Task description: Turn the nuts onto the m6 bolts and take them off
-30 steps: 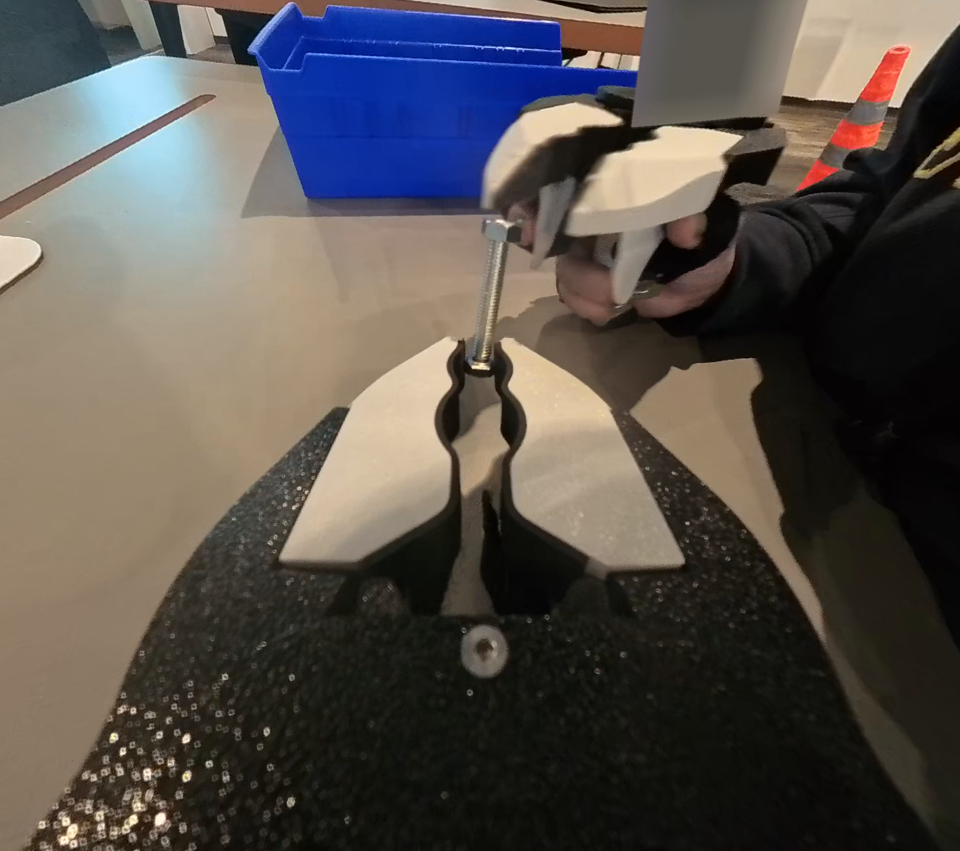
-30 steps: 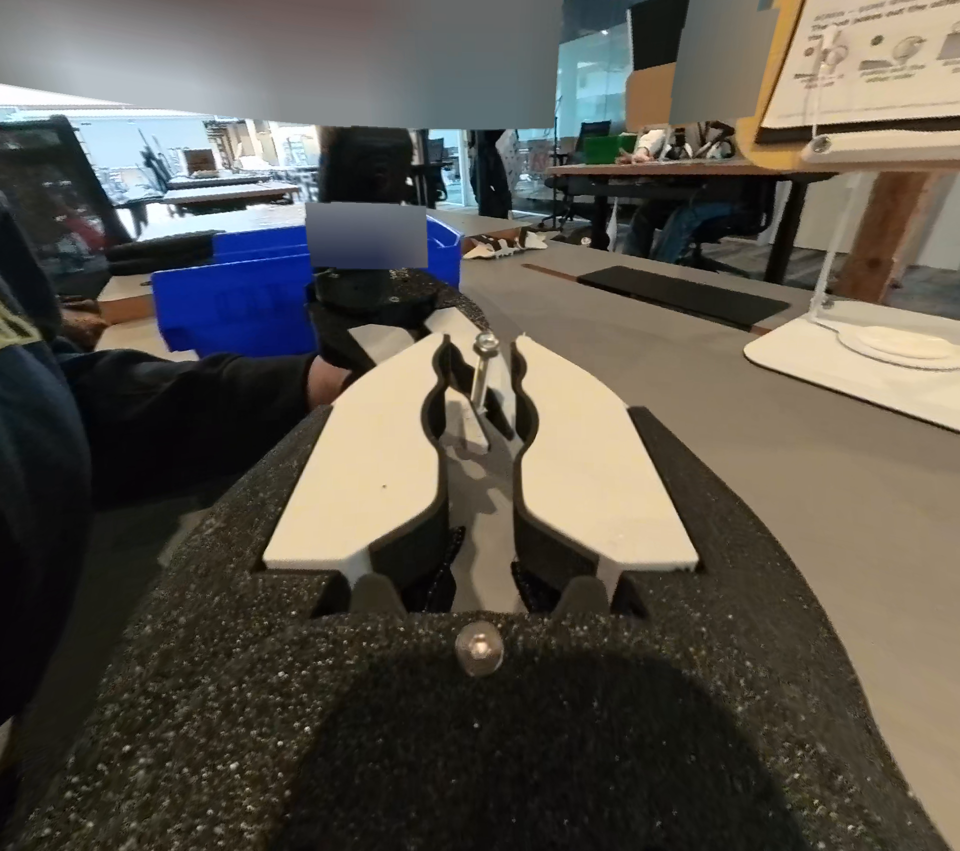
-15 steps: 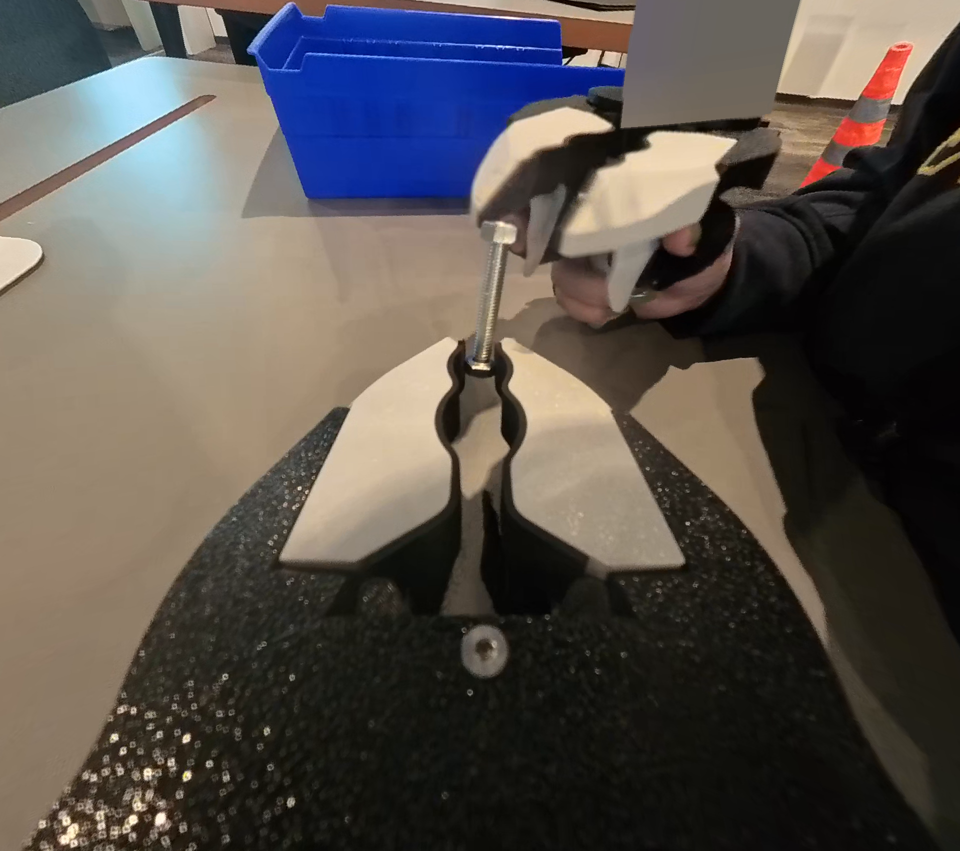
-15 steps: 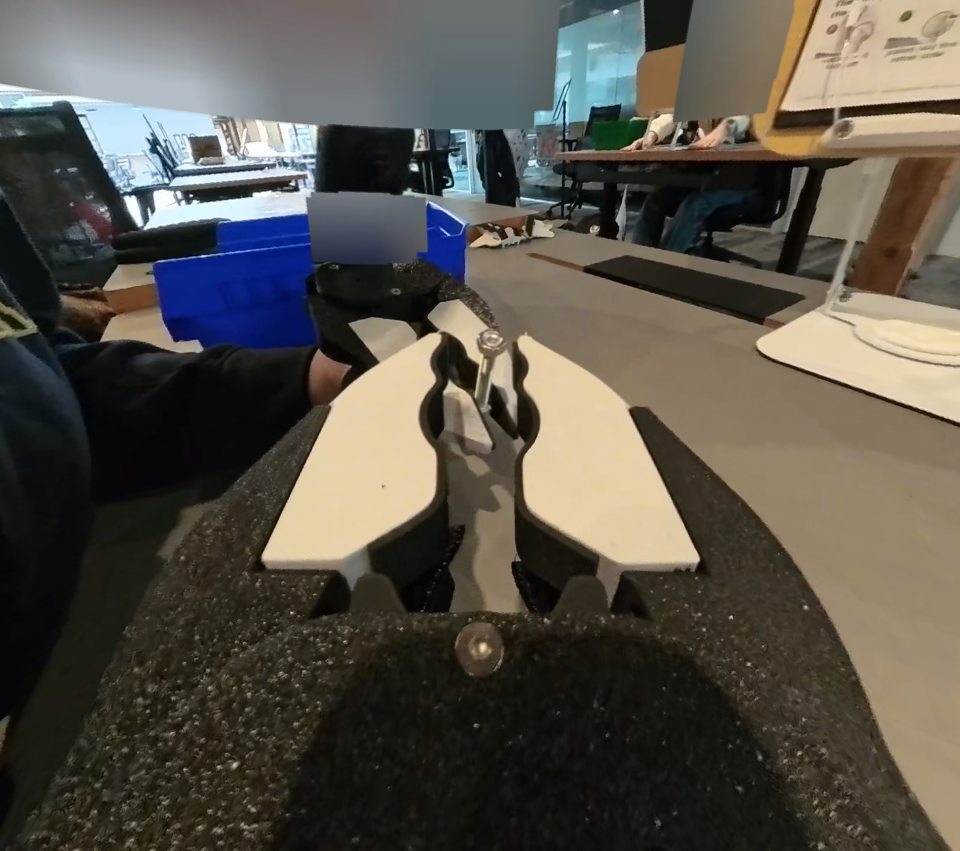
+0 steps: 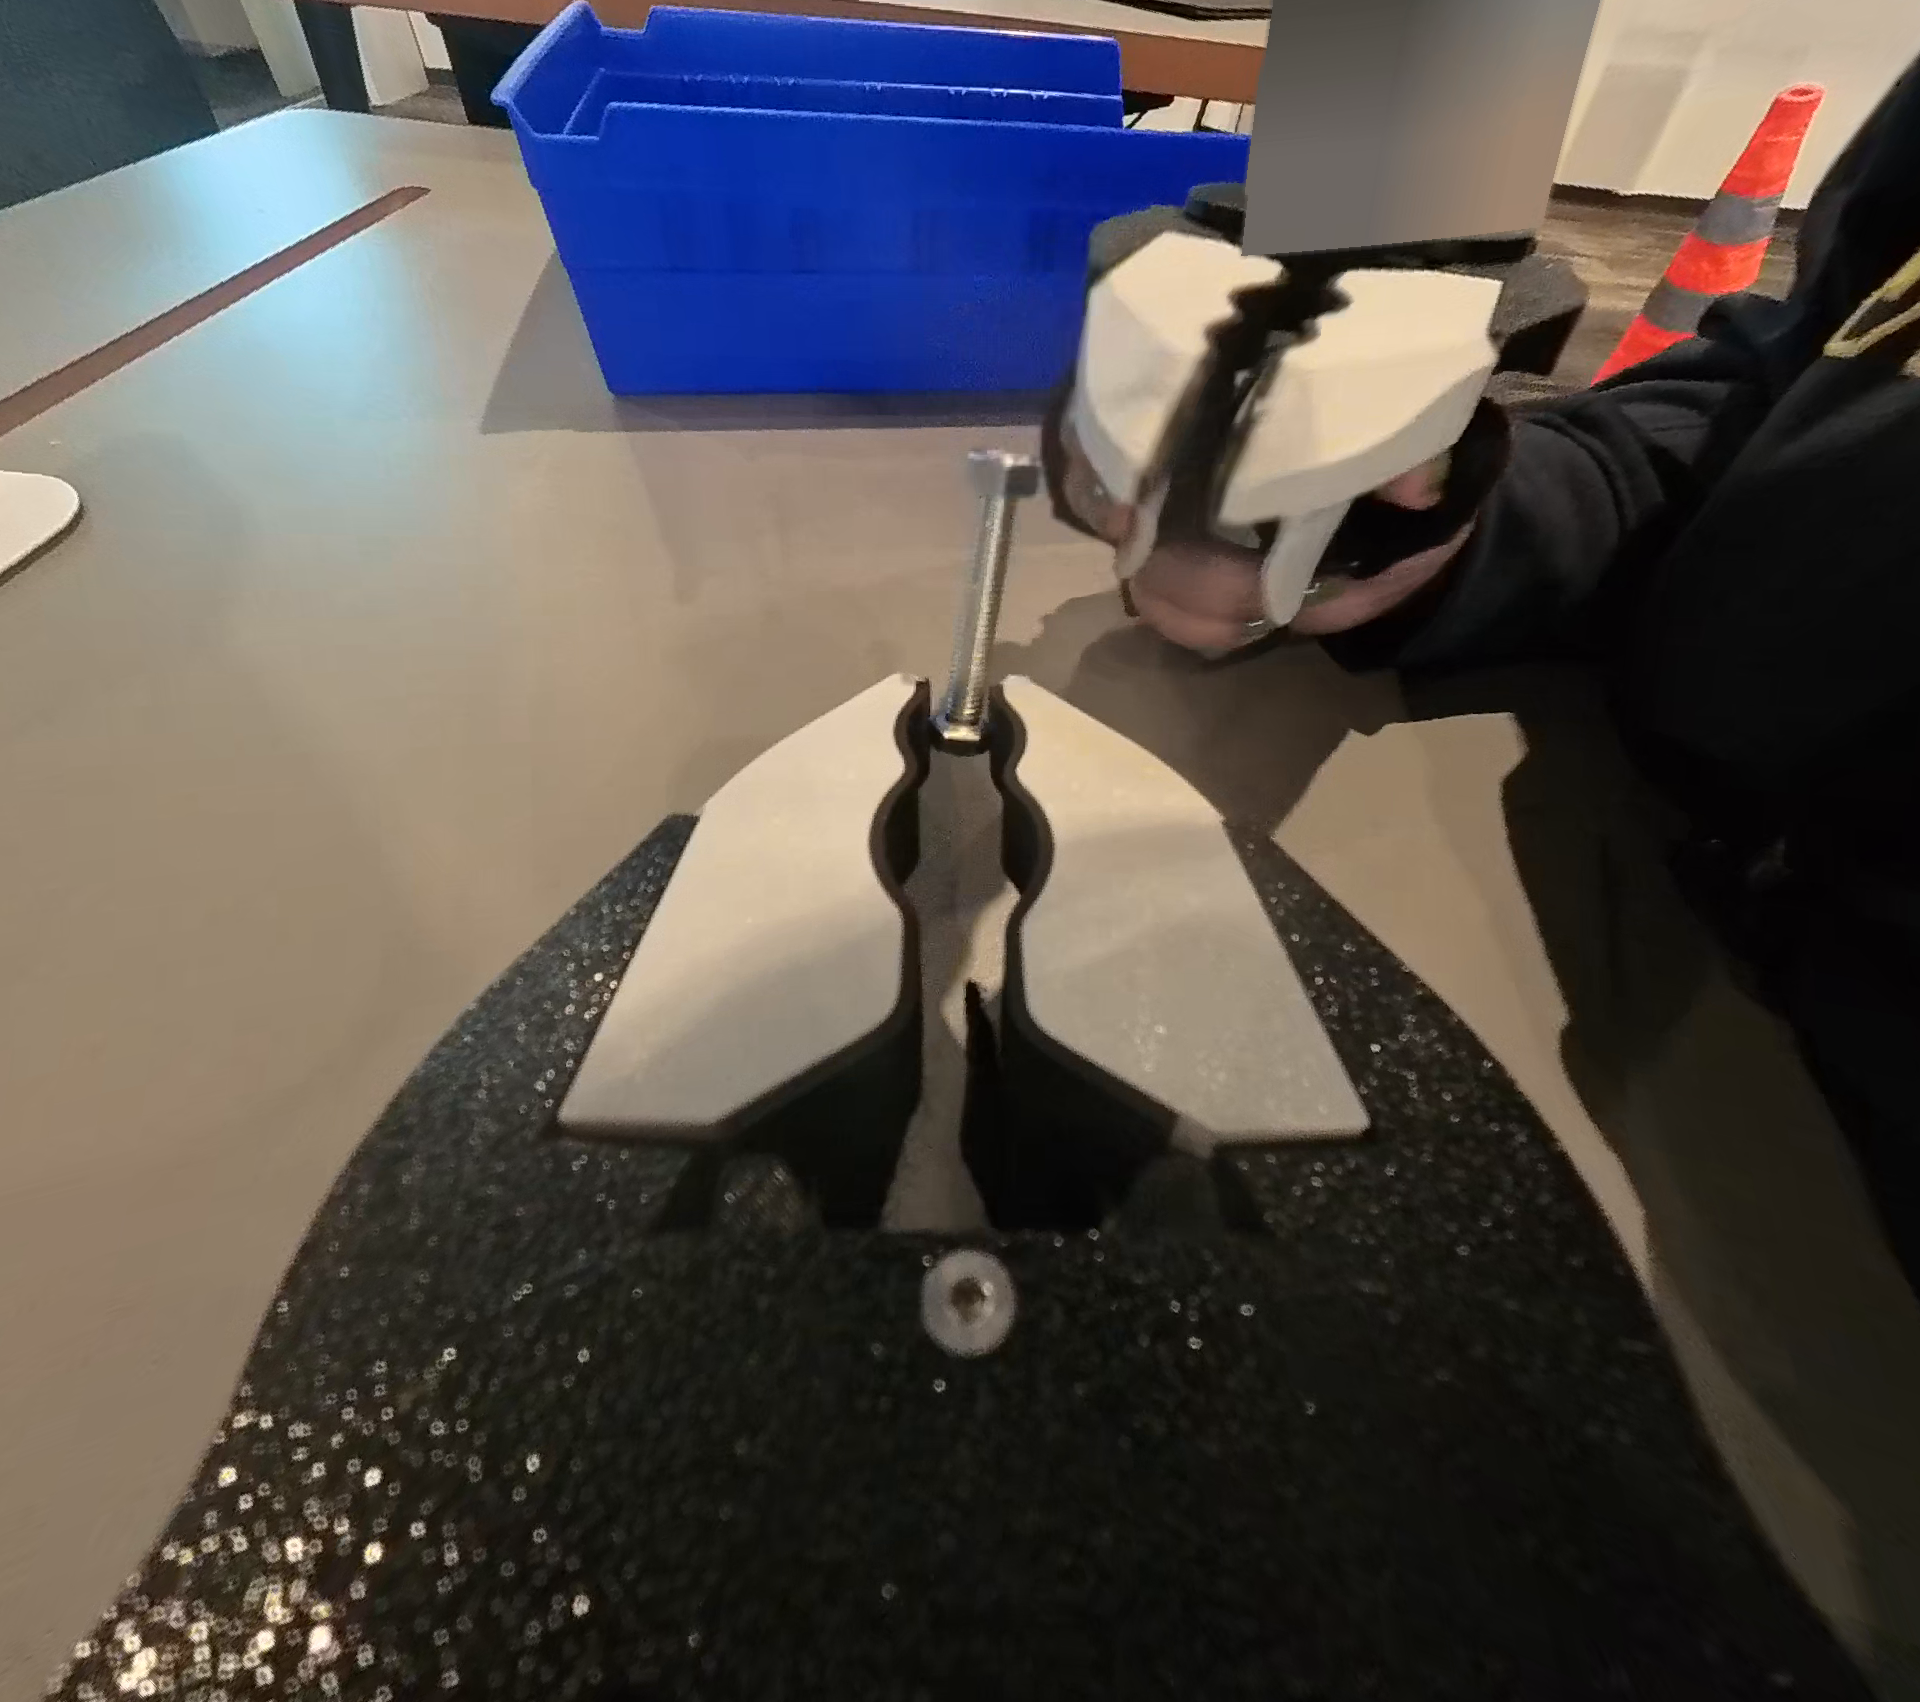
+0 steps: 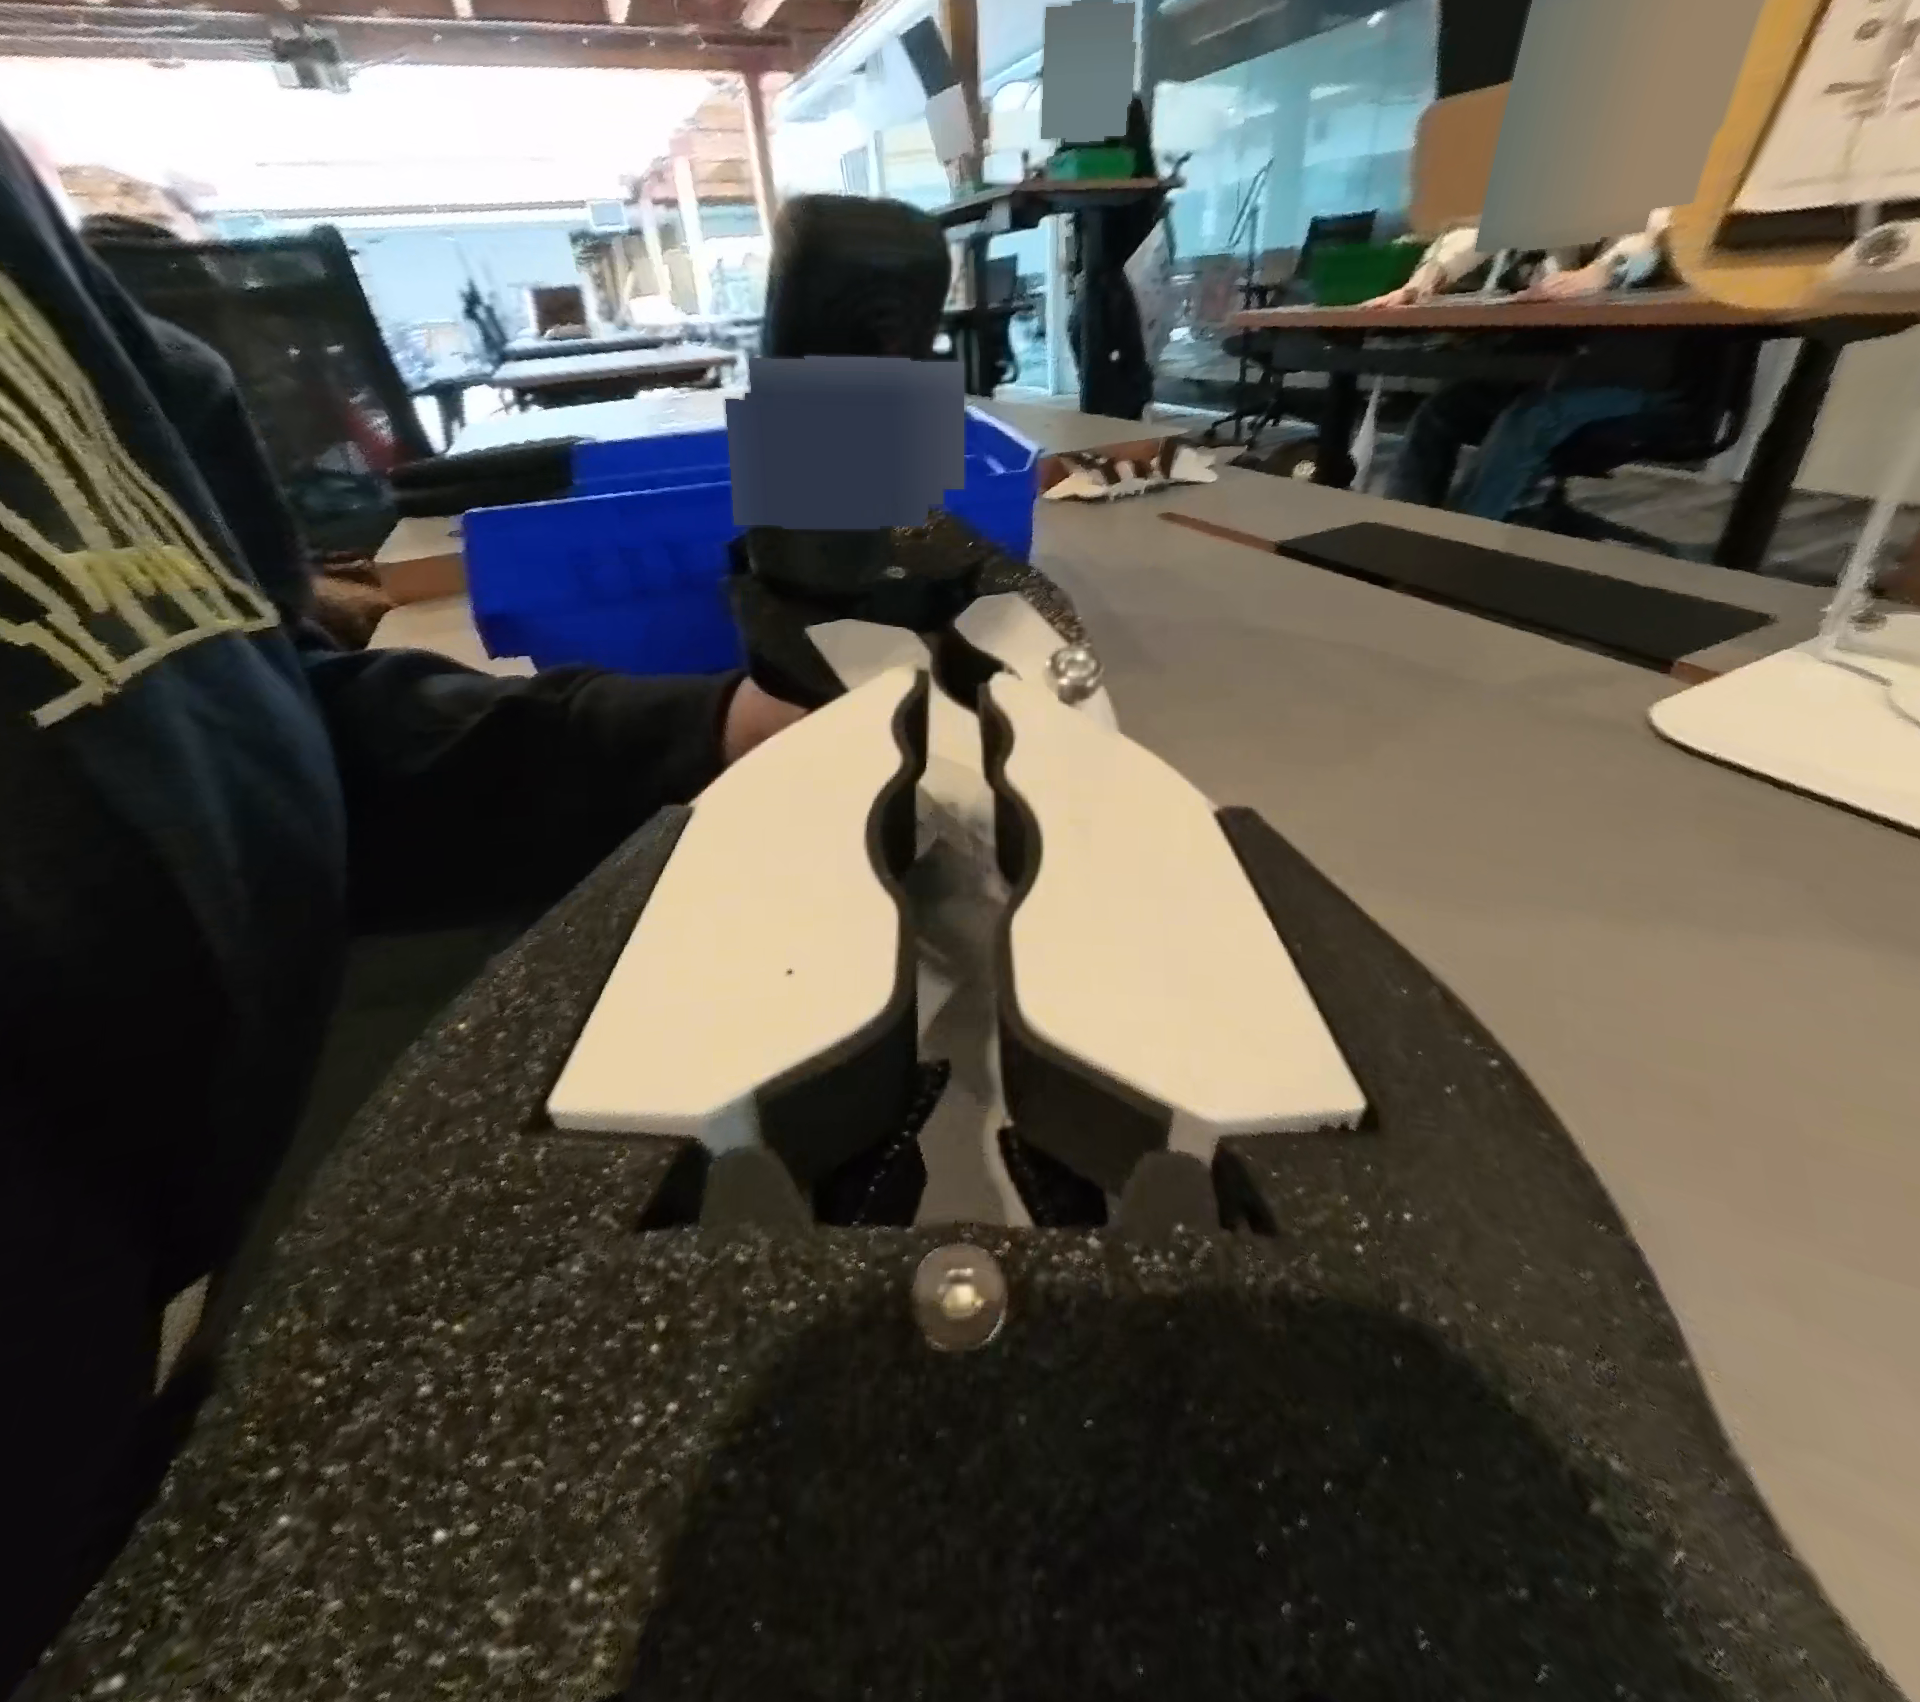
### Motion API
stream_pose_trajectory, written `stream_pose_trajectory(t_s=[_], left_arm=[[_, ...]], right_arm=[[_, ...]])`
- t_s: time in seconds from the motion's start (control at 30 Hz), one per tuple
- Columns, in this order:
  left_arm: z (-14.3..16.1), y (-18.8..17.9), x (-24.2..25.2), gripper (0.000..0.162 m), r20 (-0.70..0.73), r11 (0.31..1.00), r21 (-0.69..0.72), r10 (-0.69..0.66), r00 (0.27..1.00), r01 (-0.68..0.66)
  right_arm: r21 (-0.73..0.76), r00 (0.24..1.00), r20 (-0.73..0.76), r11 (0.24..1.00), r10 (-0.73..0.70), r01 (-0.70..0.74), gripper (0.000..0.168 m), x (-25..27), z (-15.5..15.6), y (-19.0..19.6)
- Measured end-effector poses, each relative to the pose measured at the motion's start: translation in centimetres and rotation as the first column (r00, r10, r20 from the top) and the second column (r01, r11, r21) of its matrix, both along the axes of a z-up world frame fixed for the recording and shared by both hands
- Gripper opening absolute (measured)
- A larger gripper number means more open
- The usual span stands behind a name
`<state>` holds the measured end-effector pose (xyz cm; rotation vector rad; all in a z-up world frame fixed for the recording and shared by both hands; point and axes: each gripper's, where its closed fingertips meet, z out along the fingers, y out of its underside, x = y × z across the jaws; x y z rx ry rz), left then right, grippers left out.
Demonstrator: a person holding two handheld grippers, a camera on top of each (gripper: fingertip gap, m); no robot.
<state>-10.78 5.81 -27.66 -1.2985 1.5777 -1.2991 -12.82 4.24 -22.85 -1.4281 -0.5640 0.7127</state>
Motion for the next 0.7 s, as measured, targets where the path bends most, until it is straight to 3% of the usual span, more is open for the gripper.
stream_pose_trajectory(t_s=[0.2, 0.27, 0.33, 0.57, 0.7], left_arm=[[0.0, 0.0, 0.0, 0.010, 0.000, 1.000, 0.002, 0.000, 1.000, 0.000], [0.0, -0.1, 0.0, 0.010, 0.000, 1.000, 0.003, 0.000, 1.000, 0.000], [0.0, -0.1, 0.0, 0.010, -0.001, 1.000, 0.002, 0.000, 1.000, 0.000], [0.0, -0.1, 0.0, 0.010, -0.001, 1.000, 0.000, -0.001, 1.000, 0.001], [0.0, -0.1, -0.1, 0.010, -0.002, 1.000, 0.000, -0.001, 1.000, 0.001]], right_arm=[[-0.022, 0.996, -0.028, 0.996, -0.085, 0.085, 0.029, 1.0, 0.1, 1.5], [-0.027, 0.999, -0.014, 0.999, -0.034, 0.034, 0.025, 0.3, -0.1, 1.0], [-0.011, 1.000, 0.006, 1.000, 0.020, -0.020, 0.006, -0.3, -0.3, 0.0], [-0.012, 0.995, -0.039, 0.995, -0.096, 0.096, 0.029, 1.2, 0.0, 1.3], [-0.010, 0.999, 0.001, 0.999, -0.041, 0.041, 0.019, 0.2, -0.3, 0.7]])
